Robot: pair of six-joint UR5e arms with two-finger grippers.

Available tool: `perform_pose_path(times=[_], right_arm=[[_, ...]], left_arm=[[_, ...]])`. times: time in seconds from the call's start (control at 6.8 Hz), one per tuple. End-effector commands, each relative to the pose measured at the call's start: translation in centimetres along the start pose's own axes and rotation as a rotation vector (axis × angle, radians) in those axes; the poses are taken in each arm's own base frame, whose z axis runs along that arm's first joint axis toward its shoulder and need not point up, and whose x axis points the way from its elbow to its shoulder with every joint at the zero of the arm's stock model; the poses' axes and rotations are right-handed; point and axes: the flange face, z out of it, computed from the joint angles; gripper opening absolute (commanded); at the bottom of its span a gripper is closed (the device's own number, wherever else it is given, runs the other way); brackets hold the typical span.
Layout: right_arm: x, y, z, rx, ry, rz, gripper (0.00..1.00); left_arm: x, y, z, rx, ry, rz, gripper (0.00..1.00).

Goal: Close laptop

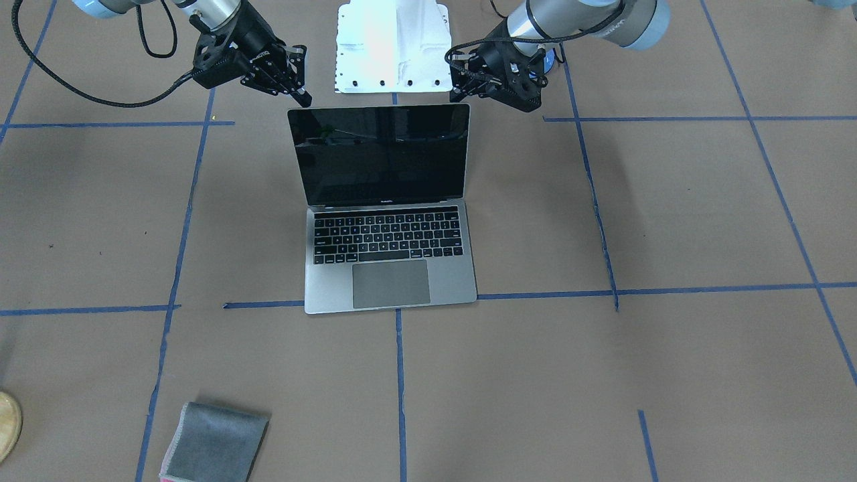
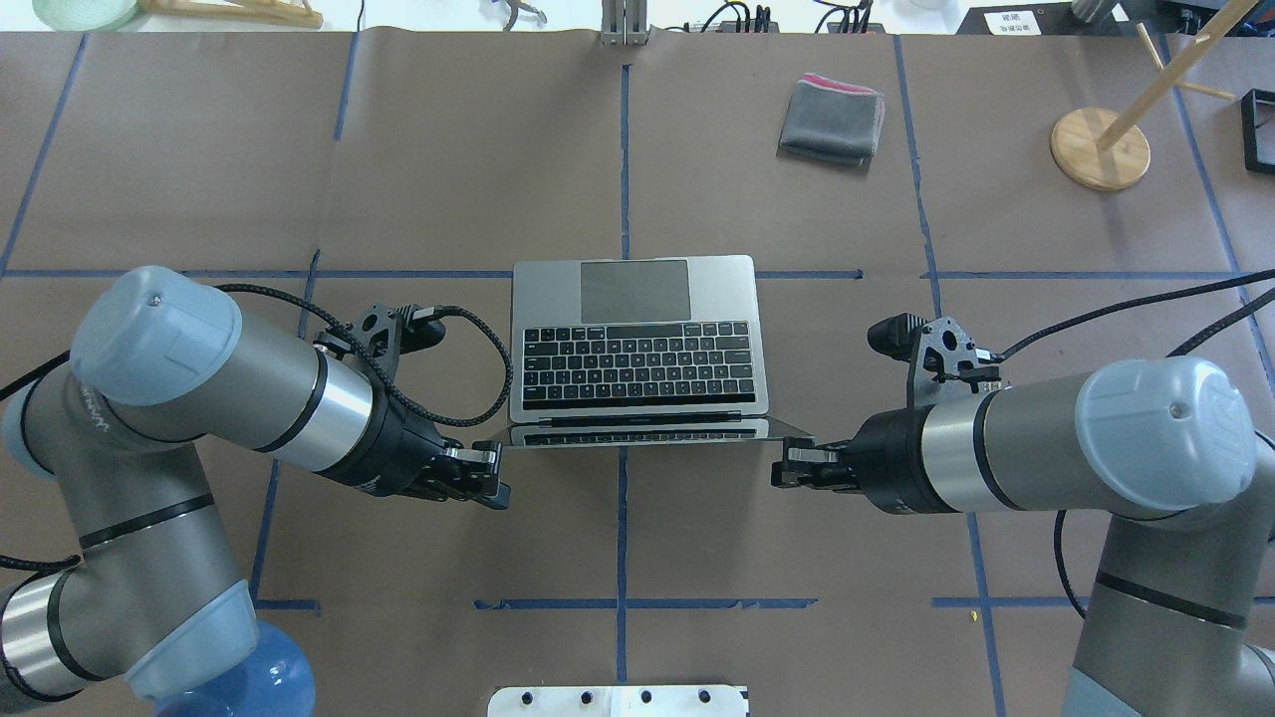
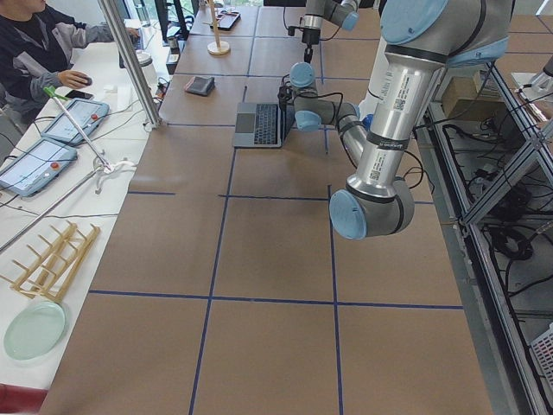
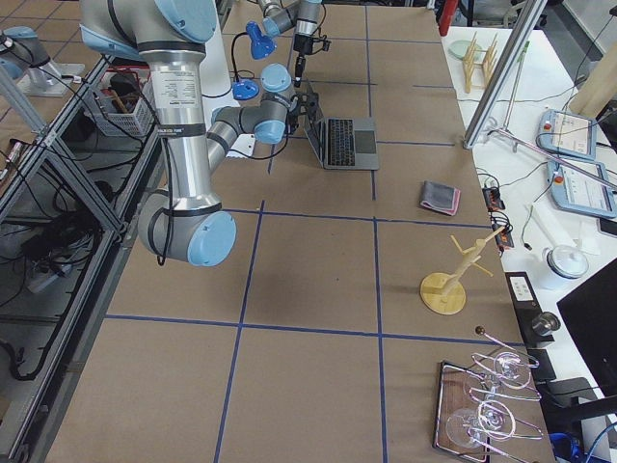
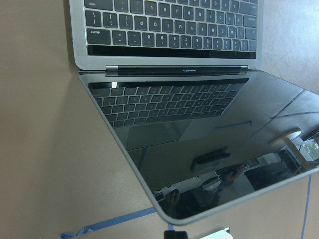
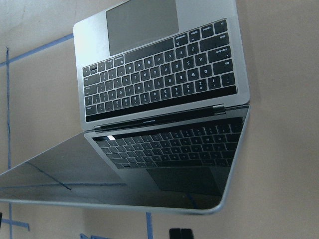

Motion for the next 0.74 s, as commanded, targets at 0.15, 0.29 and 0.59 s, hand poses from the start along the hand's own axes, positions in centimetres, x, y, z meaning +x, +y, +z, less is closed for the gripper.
perform_pose_path(times=[0.15, 0.29, 0.59], right_arm=[[-0.2, -1.8, -0.5, 0.034, 0.028, 0.021, 0.01], [-0.1, -2.0, 0.0, 0.035, 0.051, 0.029, 0.01], [-0.7, -2.8, 0.6, 0.045, 0.05, 0.032, 0.01]], left_arm=[[-0.6, -2.3, -1.8, 0.051, -0.007, -0.021, 0.0], [-0.9, -3.0, -2.3, 0.067, -0.011, -0.029, 0.0], [-0.7, -4.3, -2.4, 0.084, -0.024, -0.044, 0.0]])
